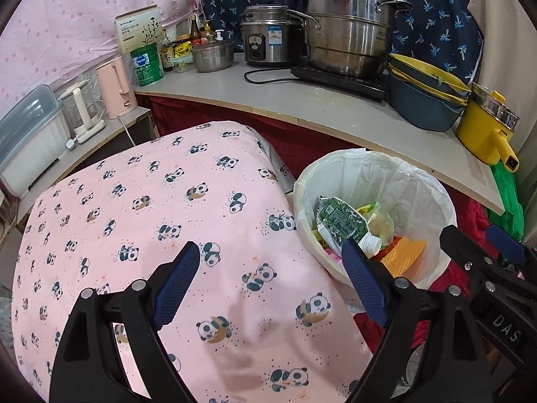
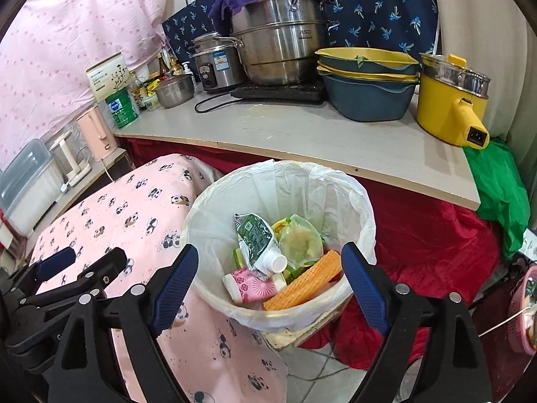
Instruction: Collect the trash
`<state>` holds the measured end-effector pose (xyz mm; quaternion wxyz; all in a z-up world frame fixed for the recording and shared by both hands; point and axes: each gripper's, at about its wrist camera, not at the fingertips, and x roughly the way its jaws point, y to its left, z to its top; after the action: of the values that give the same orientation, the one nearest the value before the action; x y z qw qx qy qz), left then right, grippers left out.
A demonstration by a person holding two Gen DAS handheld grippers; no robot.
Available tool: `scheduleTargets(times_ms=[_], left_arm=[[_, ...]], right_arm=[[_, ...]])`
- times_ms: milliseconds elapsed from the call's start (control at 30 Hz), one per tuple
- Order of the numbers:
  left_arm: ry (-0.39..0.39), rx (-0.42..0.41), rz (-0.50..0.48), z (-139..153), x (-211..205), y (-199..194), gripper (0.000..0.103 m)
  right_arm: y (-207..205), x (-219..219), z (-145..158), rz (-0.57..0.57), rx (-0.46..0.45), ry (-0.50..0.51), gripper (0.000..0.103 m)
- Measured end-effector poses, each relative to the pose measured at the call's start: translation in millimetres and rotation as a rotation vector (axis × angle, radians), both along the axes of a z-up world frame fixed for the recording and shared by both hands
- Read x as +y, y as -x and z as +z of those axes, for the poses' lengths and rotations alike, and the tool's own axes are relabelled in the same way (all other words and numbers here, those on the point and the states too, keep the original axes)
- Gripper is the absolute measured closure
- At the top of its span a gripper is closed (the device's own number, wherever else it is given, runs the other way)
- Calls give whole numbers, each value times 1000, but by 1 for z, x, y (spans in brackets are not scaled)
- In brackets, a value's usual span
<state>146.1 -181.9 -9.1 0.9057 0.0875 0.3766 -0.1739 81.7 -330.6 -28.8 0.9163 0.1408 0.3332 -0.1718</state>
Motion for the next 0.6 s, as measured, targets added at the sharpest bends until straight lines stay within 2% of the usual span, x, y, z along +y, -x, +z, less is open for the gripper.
scheduleTargets(times_ms=[133, 200, 300, 600], left_arm=[[-13, -1, 10, 0, 4, 9, 20], [-18, -3, 16, 0, 6, 13, 15], [-20, -11, 29, 1, 10, 18, 15], [-35, -10, 34, -3, 15, 30, 14]], right_arm=[[8, 7, 2, 23, 15, 38, 17], [12, 9, 1, 36, 24, 47, 17], [18, 11, 1, 53, 19, 57, 6], [28, 22, 0, 85, 34, 97, 6]])
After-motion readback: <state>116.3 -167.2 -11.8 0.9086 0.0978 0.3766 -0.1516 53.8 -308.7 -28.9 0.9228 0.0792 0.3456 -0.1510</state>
